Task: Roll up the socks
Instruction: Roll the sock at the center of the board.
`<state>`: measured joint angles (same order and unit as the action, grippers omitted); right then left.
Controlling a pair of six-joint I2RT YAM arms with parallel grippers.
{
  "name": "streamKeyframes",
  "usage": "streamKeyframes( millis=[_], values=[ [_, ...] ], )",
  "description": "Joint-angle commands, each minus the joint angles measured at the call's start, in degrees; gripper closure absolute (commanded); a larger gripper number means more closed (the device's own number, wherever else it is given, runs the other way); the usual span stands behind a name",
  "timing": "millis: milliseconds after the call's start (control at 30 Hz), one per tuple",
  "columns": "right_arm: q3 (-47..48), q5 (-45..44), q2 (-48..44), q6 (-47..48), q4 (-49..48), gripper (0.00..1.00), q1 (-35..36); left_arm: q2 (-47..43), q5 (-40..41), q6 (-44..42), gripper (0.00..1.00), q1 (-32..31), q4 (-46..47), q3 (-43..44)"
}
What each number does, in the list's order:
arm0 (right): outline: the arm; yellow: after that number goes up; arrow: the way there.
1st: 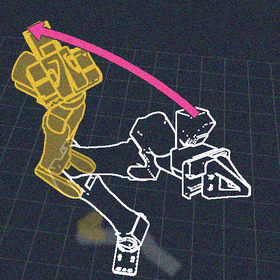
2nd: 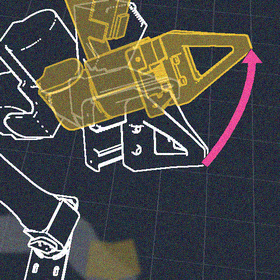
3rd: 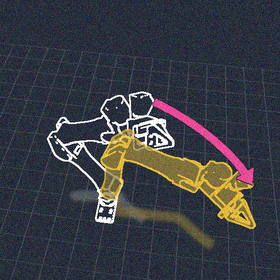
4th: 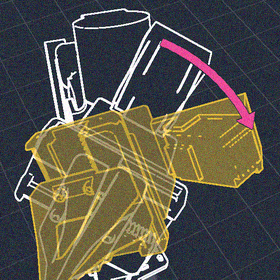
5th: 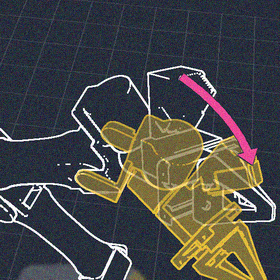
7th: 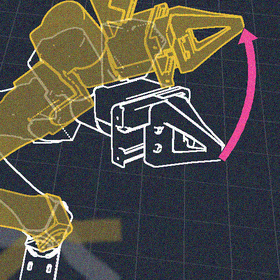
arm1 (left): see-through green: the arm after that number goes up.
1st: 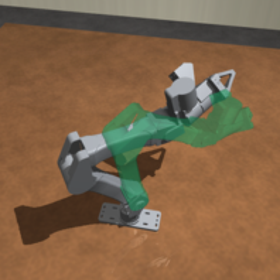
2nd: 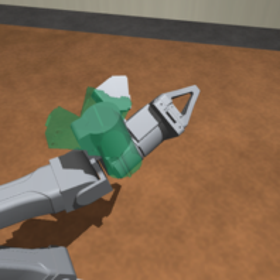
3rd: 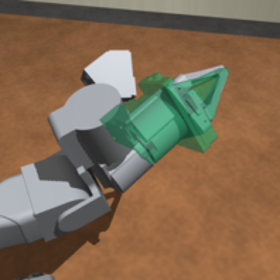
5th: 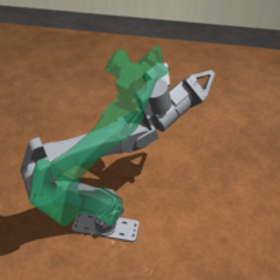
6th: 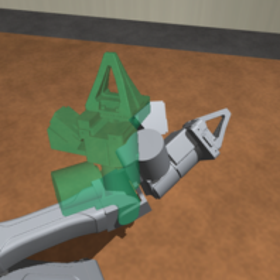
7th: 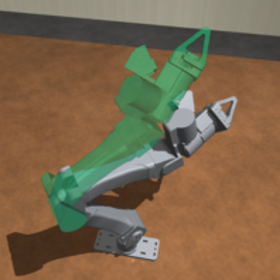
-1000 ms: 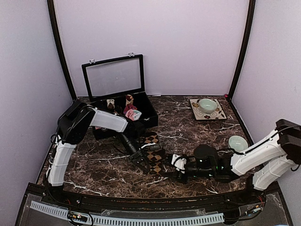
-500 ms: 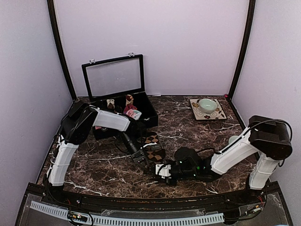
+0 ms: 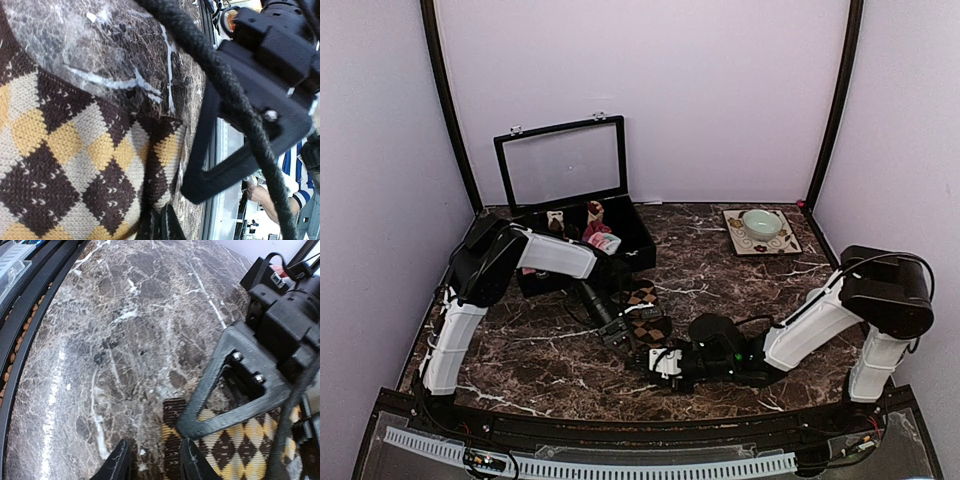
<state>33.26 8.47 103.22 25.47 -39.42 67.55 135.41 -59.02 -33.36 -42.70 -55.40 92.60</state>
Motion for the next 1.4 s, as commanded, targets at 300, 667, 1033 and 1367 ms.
streamKeyframes(
  millis=[300,667,1033,1367],
  values=[
    [1.8,1.5,-0.8,2.2,2.9,0.68,-2.2,5.5,18.4,-0.7,1.0,1.0,1.0,-2.0],
    [0.4,-0.3,2.8,1.7,3.3,0.81,-2.6,5.3,18.7,-0.2,1.0,1.0,1.0,-1.7],
    [0.3,1.5,4.3,-2.7,7.0,1.0,-4.4,1.2,20.8,-1.3,0.84,1.2,2.4,-4.3],
    [3.8,11.1,5.3,-20.1,19.5,1.0,-8.0,-20.5,25.1,-3.2,0.71,1.4,14.9,-17.5]
  ],
)
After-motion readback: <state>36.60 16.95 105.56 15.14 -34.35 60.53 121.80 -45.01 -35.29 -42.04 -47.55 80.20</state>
